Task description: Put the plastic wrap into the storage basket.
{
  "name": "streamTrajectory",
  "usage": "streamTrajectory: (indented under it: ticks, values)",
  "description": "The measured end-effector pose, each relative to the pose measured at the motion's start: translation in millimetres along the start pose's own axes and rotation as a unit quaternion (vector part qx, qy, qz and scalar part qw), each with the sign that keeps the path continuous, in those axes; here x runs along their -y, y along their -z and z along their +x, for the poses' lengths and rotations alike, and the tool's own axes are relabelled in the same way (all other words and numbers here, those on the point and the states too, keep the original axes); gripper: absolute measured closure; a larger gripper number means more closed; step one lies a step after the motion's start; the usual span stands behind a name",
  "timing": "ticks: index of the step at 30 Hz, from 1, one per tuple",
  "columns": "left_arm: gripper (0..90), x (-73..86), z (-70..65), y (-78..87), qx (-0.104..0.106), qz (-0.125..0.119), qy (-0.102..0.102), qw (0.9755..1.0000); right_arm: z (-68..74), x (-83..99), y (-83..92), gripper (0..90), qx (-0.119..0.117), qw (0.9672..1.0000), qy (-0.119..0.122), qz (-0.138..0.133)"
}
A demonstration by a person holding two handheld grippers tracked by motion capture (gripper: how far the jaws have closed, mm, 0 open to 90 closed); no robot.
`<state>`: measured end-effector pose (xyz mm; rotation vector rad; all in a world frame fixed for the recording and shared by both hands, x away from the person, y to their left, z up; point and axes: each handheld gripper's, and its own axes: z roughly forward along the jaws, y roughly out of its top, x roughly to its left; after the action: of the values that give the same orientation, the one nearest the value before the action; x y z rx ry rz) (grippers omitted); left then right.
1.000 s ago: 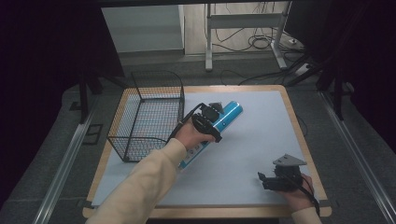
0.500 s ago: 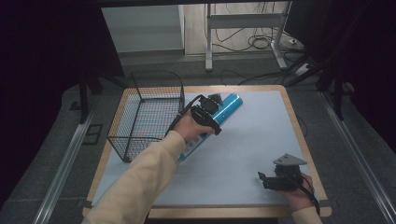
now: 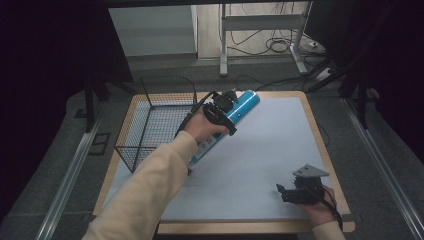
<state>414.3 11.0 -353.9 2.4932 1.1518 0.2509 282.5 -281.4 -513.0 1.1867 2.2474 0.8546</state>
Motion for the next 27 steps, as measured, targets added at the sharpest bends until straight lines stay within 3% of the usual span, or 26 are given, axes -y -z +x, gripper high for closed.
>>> streamTrajectory:
  ticks: [14,27]
  values:
    - [31.4,-15.5,16.3,31.9,-0.029,-0.007,-0.006,0.9996,-0.5,0.2,0.5,12.7,0.0,1.0,-0.001,0.001]
    - [31.4,-19.9,39.4,40.2,-0.04,-0.012,0.007,0.9991,-1.1,0.3,2.1,12.7,0.005,1.0,-0.002,-0.007]
